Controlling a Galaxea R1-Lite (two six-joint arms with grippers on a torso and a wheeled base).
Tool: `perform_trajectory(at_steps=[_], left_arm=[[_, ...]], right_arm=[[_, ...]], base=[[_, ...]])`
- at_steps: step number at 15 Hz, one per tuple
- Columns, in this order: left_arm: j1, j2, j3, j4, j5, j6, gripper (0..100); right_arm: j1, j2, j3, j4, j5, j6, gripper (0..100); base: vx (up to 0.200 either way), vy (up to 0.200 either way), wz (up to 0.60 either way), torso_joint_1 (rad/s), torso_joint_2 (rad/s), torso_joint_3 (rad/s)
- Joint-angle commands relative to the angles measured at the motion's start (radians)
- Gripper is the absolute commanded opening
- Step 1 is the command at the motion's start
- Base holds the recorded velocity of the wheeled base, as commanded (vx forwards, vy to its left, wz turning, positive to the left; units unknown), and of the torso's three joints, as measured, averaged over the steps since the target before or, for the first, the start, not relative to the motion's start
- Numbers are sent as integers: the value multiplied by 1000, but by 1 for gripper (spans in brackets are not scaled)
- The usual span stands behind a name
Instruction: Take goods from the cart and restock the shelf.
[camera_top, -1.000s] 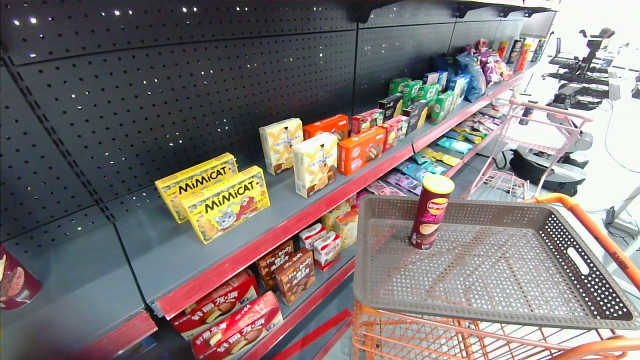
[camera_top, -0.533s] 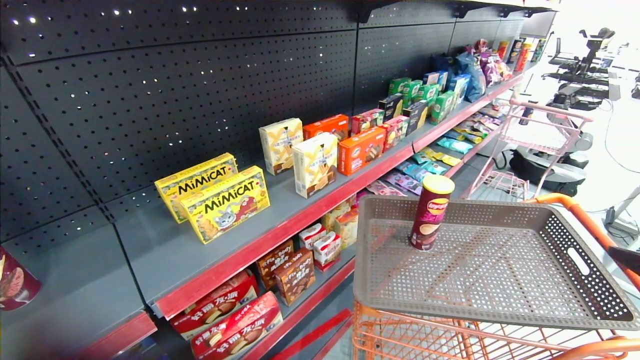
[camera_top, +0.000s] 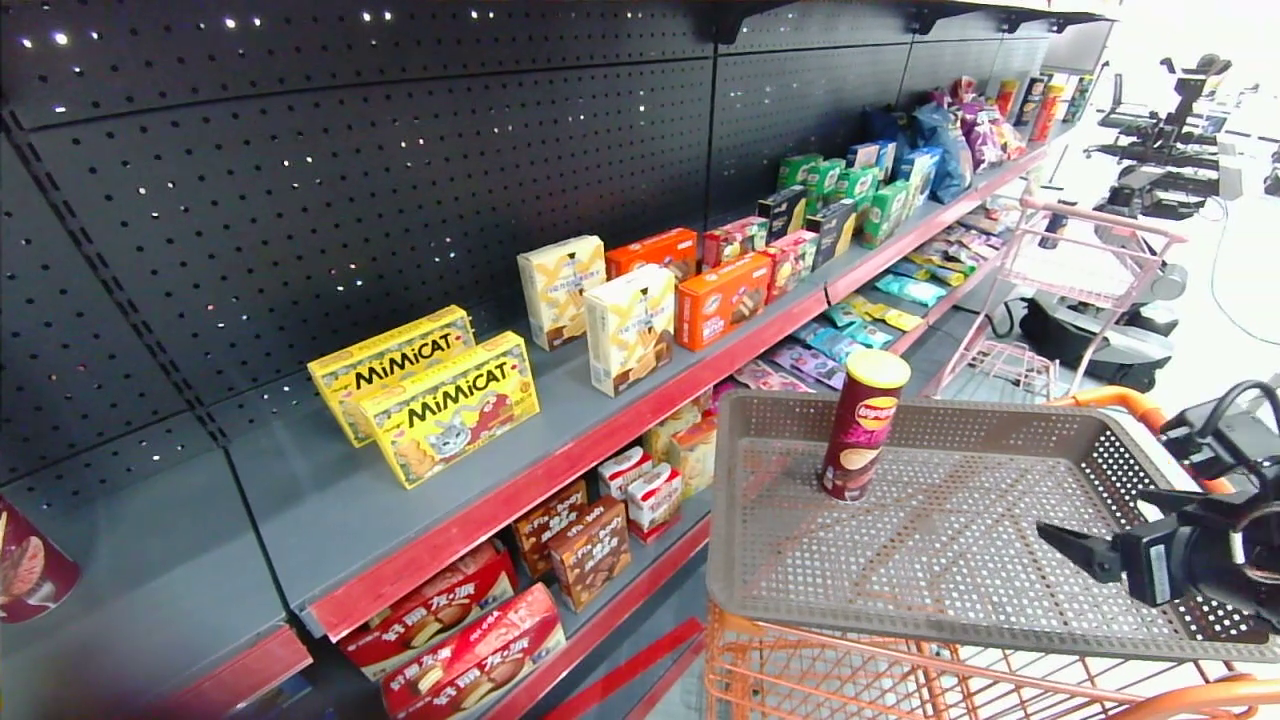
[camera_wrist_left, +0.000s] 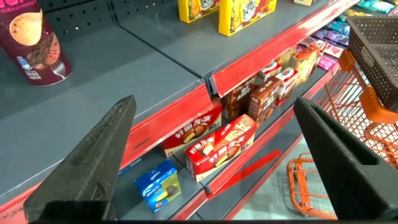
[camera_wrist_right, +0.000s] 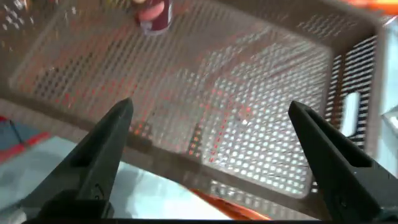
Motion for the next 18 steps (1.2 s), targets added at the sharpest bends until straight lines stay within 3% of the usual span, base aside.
perform_trajectory(at_steps=[1, 4, 6, 18], left_arm=[[0, 0, 0, 0, 0, -1, 100], [0, 0, 0, 0, 0, -1, 100], [0, 0, 0, 0, 0, 1, 100], [0, 0, 0, 0, 0, -1, 100]], right_arm=[[15, 135, 9, -30, 0, 2, 100], [27, 320, -35, -251, -4, 48, 100], [50, 395, -93, -320, -46, 51, 100], [155, 642, -408, -341, -93, 97, 100]], base=[[0, 0, 0, 0, 0, 0], [0, 0, 0, 0, 0, 0], [0, 0, 0, 0, 0, 0], [0, 0, 0, 0, 0, 0]])
